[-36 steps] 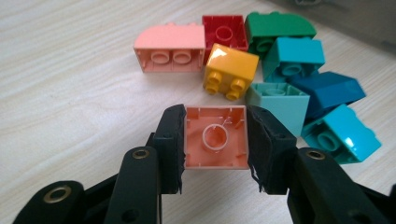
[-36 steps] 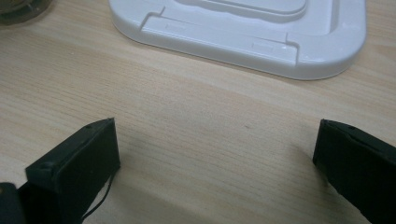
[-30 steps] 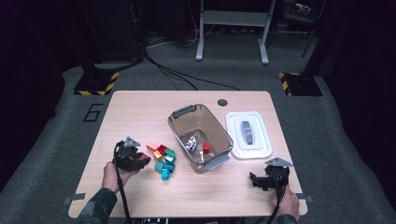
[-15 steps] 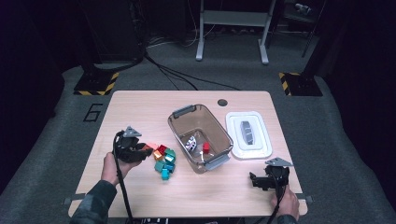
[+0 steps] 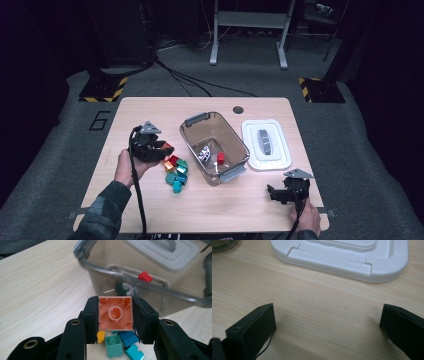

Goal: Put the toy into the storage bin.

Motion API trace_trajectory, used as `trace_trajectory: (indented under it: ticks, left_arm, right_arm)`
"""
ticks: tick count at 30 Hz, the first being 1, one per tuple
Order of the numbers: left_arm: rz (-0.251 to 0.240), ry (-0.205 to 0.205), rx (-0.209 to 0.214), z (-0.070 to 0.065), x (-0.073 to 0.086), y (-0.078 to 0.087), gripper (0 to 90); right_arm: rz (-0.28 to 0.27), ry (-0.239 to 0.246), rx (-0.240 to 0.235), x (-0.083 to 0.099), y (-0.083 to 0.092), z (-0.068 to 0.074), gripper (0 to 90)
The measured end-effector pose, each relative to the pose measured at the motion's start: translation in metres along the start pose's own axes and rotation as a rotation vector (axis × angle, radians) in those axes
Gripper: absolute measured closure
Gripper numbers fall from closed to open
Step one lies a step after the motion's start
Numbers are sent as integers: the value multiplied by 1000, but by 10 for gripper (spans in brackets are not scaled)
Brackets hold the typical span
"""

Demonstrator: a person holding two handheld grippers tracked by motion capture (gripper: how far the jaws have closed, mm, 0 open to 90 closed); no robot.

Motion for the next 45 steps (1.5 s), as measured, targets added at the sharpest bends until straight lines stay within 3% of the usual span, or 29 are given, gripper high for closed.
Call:
trace_trajectory:
  ticks: [14, 23, 33, 39, 45]
  left_arm:
    - [-18, -72, 41, -27, -47, -5, 591]
    - [6, -110, 108, -52, -63, -23, 592]
    - [66, -150, 188, -82, -61, -48, 591]
    - [104, -141, 225, -87, -54, -57, 591]
    - [125, -144, 235, -90, -49, -64, 590]
  right_arm:
    - [0, 1, 0, 0, 0, 0, 0]
    - [0, 2, -1, 0, 0, 0, 0]
    - [0, 2, -1, 0, 0, 0, 0]
    - [0, 2, -1, 0, 0, 0, 0]
    - [0, 2, -1, 0, 0, 0, 0]
Point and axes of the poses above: each handheld gripper's, and its own axes: y roughly backward along the jaws, x roughly out of its underside, z roughly to its left, the point moved 1 cm from there along -y, roughly forward along the jaws, and after that the axes turned 4 degrees about -y, right-handed, at the moved point
